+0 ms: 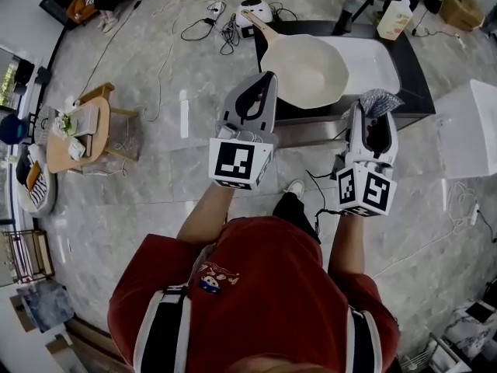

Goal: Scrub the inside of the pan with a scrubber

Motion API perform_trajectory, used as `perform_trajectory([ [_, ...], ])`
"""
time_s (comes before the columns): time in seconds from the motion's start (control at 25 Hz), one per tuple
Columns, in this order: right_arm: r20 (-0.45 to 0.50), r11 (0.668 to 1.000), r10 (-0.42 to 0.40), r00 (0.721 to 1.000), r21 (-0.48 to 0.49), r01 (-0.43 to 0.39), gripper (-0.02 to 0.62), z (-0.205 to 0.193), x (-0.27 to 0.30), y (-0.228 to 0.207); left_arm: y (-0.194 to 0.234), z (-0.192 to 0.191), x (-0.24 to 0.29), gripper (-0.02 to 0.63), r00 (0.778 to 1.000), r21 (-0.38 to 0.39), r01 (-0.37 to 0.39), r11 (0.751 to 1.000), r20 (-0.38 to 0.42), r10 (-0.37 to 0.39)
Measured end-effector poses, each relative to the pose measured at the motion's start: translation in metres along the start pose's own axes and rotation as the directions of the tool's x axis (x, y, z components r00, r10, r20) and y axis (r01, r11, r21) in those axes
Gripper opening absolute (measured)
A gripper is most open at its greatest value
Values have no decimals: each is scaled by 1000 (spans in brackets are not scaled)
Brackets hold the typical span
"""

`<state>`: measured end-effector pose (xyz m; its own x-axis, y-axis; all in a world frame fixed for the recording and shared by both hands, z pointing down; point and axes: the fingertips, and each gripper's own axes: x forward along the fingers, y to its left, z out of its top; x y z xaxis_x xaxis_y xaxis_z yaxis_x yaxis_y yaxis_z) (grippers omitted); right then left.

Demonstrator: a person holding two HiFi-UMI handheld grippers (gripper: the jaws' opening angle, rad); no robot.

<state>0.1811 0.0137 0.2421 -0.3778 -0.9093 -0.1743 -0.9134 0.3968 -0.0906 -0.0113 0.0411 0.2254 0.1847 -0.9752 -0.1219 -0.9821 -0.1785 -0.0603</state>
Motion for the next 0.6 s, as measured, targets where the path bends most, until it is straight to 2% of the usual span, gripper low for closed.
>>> perform_trajectory([
  [0.36,-19,999,28,999,37,-27,221,-10,78,-57,0,-2,87,6,998,28,-55,998,1,55],
  [0.6,-41,997,53,998,66,-50,221,-26,108,-76,5,-8,119,5,997,35,-77,996,-16,78],
])
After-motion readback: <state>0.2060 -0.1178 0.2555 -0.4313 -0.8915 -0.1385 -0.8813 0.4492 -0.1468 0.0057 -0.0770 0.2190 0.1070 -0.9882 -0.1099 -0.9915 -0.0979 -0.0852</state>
